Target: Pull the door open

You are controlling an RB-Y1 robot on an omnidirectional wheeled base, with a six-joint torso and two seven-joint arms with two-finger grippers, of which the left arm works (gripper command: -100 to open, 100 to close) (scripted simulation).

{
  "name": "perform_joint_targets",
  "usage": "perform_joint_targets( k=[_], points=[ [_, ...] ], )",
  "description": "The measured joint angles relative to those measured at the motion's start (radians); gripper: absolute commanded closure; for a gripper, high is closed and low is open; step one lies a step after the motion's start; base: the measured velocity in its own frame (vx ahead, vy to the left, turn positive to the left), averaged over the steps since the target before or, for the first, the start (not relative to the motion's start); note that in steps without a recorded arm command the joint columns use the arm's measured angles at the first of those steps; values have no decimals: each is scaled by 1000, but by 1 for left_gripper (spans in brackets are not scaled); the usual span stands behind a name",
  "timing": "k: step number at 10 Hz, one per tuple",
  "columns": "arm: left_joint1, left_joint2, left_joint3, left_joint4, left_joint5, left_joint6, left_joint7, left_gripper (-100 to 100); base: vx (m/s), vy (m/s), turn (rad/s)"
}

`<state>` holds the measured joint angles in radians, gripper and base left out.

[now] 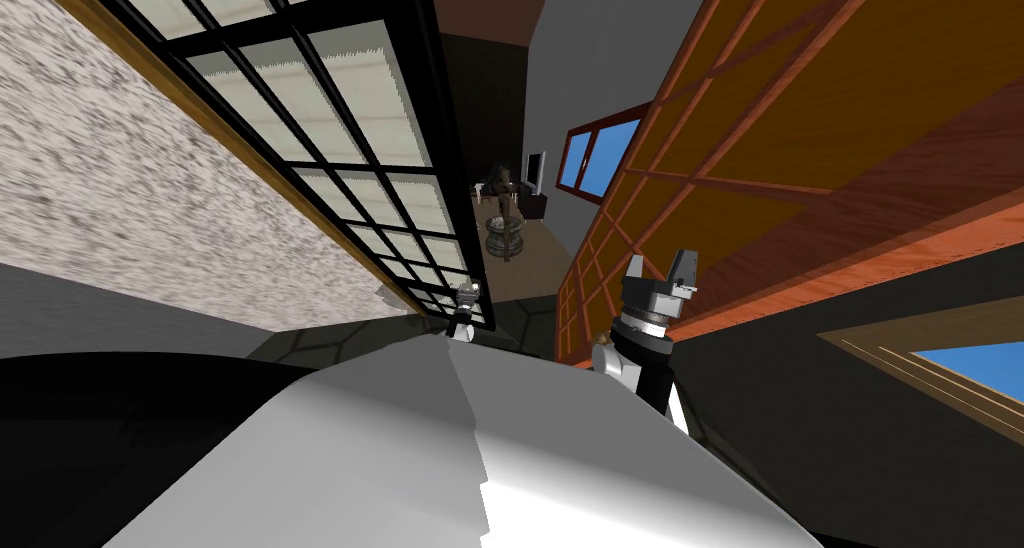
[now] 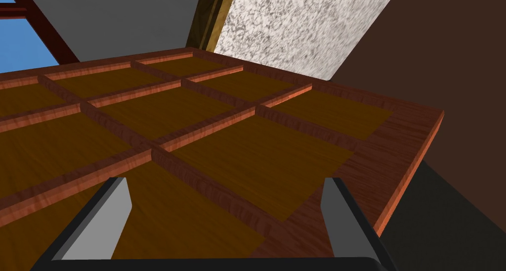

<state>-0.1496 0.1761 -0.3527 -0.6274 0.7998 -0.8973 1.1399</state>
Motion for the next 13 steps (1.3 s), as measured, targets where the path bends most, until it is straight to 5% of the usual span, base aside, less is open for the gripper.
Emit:
perform_joint_targets(
  k=[1, 2, 4, 5, 6, 7, 9, 10, 13],
  points=[
    [1, -3, 2, -5, 1, -1, -4, 100, -26, -2, -26],
    [-28, -3, -4, 44, -2, -13, 16, 100, -17, -9, 3],
    [-14, -2, 1, 16, 0, -4, 7, 100, -6, -2, 16],
    [-30, -6, -3, 50, -3, -19, 18, 100, -10, 1, -2],
    [-12, -3, 3, 9, 2, -2, 3, 100, -8, -2, 5],
    [-25, -5, 1, 32, 0, -6, 7, 100, 11, 4, -23],
    [11, 3, 5, -31, 4, 16, -15, 100, -4, 6, 10],
    [-9, -1, 1, 4, 1, 5, -3, 100, -129, 31, -155],
    [-6, 25, -42, 8, -8, -15, 65, 100, -195, 57, -152]
  ],
)
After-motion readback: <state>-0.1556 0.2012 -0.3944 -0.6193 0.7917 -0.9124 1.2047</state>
